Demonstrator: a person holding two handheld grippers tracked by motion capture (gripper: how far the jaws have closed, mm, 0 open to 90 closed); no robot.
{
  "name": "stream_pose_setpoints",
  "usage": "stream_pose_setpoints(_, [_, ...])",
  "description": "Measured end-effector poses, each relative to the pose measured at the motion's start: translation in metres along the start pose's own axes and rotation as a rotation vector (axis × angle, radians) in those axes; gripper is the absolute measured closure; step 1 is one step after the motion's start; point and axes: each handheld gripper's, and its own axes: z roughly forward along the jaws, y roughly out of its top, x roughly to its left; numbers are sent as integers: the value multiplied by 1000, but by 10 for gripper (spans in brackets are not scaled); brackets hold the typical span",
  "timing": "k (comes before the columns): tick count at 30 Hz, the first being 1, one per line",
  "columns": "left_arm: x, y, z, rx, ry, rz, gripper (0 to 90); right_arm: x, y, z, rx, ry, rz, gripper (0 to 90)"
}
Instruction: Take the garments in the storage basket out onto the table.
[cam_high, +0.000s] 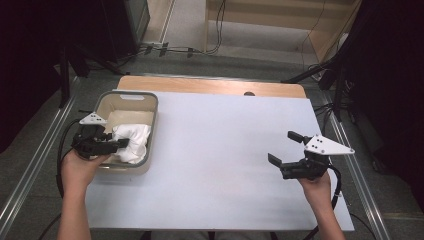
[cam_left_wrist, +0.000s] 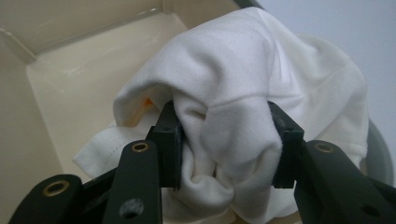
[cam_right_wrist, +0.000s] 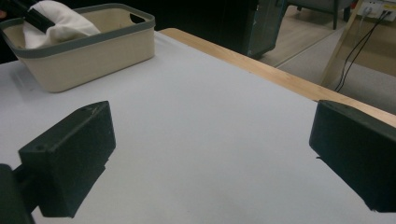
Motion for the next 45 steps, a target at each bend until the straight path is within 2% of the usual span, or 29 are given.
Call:
stream_pose_setpoints(6, [0, 1, -5, -58, -28, 12, 574, 1, -1, 3, 9, 7, -3, 0])
stream_pose_setpoints(9, [-1, 1, -6, -80, -39, 35, 574, 1, -1, 3, 9, 8, -3, 0])
stream_pose_setpoints(12, [-4, 2, -7, -105, -17, 59, 575, 1, -1, 3, 8, 8, -3, 0])
stream_pose_setpoints(15, [-5, 4, -9, -119, -24, 70, 574, 1, -1, 3, 9, 6, 0, 0])
stream_pose_setpoints(26, [-7, 6, -13, -210, -70, 131, 574, 0, -1, 3, 11, 7, 1, 0])
stream_pose_setpoints(30, [-9, 8, -14, -250, -103, 153, 574, 0, -1, 3, 9, 8, 2, 0])
stream_pose_setpoints(34, [-12, 11, -14, -260, -128, 159, 574, 0, -1, 3, 10, 8, -1, 0])
stream_pose_setpoints(37, [-15, 14, -14, -260, -128, 171, 575, 1, -1, 4, 13, 9, 2, 0])
stream_pose_setpoints(45, [-22, 21, -16, -295, -155, 187, 574, 1, -2, 5, 15, 9, -2, 0])
